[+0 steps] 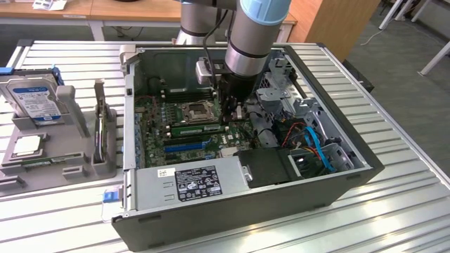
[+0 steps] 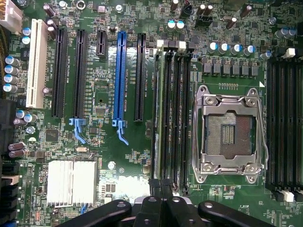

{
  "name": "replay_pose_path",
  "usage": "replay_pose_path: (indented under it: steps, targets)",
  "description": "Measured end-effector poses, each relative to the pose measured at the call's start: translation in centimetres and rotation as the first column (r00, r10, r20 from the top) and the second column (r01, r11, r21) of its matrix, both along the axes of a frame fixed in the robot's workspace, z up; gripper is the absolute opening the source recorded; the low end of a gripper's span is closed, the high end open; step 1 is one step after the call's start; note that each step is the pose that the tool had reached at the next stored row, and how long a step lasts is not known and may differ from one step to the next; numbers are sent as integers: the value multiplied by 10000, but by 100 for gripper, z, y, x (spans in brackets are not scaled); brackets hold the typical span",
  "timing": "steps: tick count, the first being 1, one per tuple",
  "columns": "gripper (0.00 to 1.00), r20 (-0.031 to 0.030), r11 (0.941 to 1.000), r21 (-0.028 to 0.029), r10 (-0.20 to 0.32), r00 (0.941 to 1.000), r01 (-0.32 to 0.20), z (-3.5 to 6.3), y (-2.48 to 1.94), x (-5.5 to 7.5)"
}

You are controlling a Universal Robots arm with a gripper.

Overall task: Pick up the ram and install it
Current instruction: 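Press down the ram until it locks into place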

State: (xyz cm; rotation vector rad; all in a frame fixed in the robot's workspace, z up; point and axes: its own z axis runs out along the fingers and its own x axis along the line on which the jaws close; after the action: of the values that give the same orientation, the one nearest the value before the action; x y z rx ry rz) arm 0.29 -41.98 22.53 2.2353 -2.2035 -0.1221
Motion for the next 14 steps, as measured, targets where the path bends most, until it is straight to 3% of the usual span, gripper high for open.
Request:
replay_pose_path:
  steps: [14]
  targets:
    - [10, 0, 10000, 0, 0, 10000, 0, -13, 0, 0]
